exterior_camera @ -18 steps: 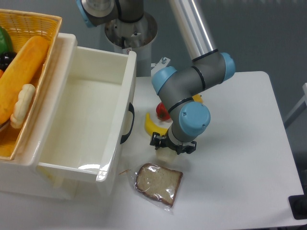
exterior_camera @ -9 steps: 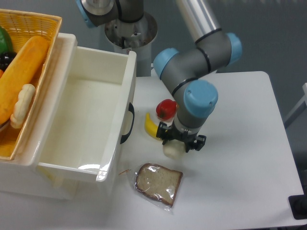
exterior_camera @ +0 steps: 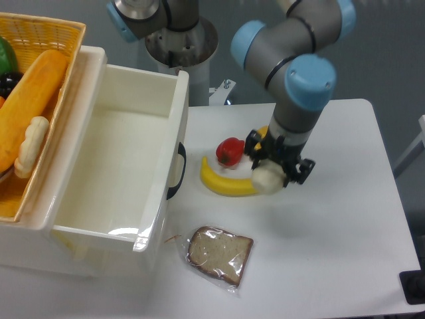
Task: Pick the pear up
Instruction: 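Lift the pear up off the table with the gripper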
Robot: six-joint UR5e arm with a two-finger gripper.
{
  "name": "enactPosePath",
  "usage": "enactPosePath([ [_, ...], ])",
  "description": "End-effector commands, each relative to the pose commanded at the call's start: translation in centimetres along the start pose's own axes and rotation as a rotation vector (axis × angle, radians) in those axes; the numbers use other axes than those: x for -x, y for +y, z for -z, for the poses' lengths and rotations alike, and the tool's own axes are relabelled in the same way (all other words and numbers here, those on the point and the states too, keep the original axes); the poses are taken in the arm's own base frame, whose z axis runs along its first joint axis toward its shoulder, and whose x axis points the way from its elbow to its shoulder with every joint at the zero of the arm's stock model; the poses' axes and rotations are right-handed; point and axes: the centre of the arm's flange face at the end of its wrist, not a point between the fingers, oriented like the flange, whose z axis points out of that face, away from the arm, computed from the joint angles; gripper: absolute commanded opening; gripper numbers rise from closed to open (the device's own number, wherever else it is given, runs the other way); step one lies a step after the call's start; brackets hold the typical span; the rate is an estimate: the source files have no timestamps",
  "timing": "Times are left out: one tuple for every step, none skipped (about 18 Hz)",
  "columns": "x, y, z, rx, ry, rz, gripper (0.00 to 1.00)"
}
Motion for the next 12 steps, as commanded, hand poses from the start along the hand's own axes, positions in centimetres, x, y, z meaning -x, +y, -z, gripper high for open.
enactPosePath([
  [0.2,0.7,0.1,0.007,0.000,0.005,0.55],
  [0.2,1.2,0.3,0.012,-0.001,0.009,0.55],
  [0.1,1.4,0.3,0.013,-0.002,0.009,0.55],
  [0.0,1.5,0.4,0.013,-0.002,0.011,0.55],
  [0.0,1.6,0.5,0.011,-0.003,0.014,0.55],
  [0.0,1.8,0.7,0.010,-0.006,0.016,0.55],
  [-0.1,2.1,0.8,0.010,-0.007,0.021,0.55],
  [-0.2,2.1,0.8,0.010,-0.005,0.021,0.55],
  [-0.3,2.1,0.9,0.010,-0.005,0.021,0.55],
  [-0.3,2.3,0.8,0.010,-0.005,0.024,0.55],
  [-0.4,2.5,1.0,0.009,-0.009,0.027,0.55],
  [-0.4,2.5,1.1,0.008,-0.010,0.028,0.55],
])
